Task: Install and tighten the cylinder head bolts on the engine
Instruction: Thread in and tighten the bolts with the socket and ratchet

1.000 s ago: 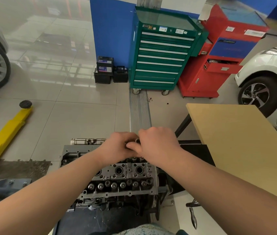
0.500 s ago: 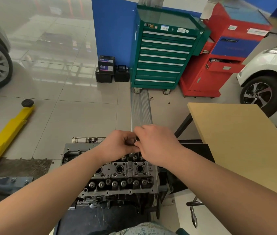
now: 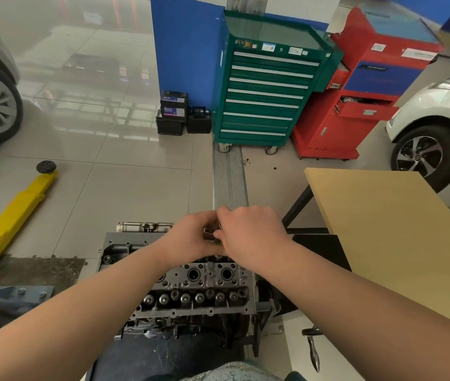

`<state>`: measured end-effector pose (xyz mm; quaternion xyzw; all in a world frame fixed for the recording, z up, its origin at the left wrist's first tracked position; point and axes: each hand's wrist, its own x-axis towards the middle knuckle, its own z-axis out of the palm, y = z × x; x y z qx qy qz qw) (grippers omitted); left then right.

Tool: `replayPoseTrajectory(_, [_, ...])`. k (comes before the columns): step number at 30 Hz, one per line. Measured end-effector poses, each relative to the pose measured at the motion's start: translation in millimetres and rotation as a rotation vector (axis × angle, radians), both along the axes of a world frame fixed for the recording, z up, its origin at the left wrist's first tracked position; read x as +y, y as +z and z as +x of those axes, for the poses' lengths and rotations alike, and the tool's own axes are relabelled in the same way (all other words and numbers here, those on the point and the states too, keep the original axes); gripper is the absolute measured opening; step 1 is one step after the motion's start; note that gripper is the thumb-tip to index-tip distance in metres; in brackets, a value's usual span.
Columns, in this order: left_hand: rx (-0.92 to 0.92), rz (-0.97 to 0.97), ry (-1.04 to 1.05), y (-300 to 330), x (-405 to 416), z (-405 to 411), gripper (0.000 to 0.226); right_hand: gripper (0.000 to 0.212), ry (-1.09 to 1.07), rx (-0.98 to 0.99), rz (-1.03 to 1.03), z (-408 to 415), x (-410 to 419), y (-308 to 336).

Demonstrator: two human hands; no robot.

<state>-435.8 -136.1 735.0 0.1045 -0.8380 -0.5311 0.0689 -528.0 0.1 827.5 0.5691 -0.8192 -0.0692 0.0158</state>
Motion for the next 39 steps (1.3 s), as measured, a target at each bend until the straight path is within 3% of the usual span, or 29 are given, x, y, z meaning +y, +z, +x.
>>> replayPoseTrajectory(3, [0.0,-0.127,0.084,-5,1,-2,0.01,0.031,0.065,-0.091,-0.026,-1,0,2])
replayPoseTrajectory(7, [-0.046,-0.072,-0.028,-4,-3,0,0.017,0.025,0.059,-0.133,0.011,-6,3,5])
replayPoseTrajectory(10, [-0.02,0.006,-0.017,-1,2,3,0.032,0.05,-0.083,-0.013,0.053,-5,-1,1])
replayPoseTrajectory(12, [-0.002,-0.031,0.056,-4,4,0,0.03,0.056,-0.078,-0.01,0.035,-6,-1,0])
replayPoseTrajectory(16, [-0.038,-0.039,0.051,-10,-3,1,0.016,0.032,0.063,-0.267,0.054,-12,8,9])
replayPoseTrajectory(19, [-0.047,0.035,-0.029,-7,-1,3,0.023,0.026,0.02,-0.204,0.09,-10,6,10])
replayPoseTrajectory(24, [-0.007,-0.056,0.058,-9,4,-1,0.015,0.051,-0.034,-0.107,0.081,-2,-2,4])
replayPoseTrajectory(29, [-0.088,0.03,-0.036,-9,-3,1,0.016,0.025,0.063,-0.197,0.066,-10,4,7])
replayPoseTrajectory(31, [-0.069,0.07,-0.07,-7,0,2,0.025,0.035,-0.008,-0.115,0.046,-9,2,5])
replayPoseTrajectory(34, [-0.053,-0.017,0.023,-11,0,0,0.014,0.048,-0.006,-0.062,0.006,-7,3,3])
replayPoseTrajectory(37, [-0.107,-0.1,0.021,-12,-6,-3,0.004,0.034,0.086,-0.193,0.022,-9,7,5])
replayPoseTrajectory(39, [-0.102,-0.044,-0.043,-9,-5,-1,0.008,0.024,0.09,-0.213,0.047,-9,7,5])
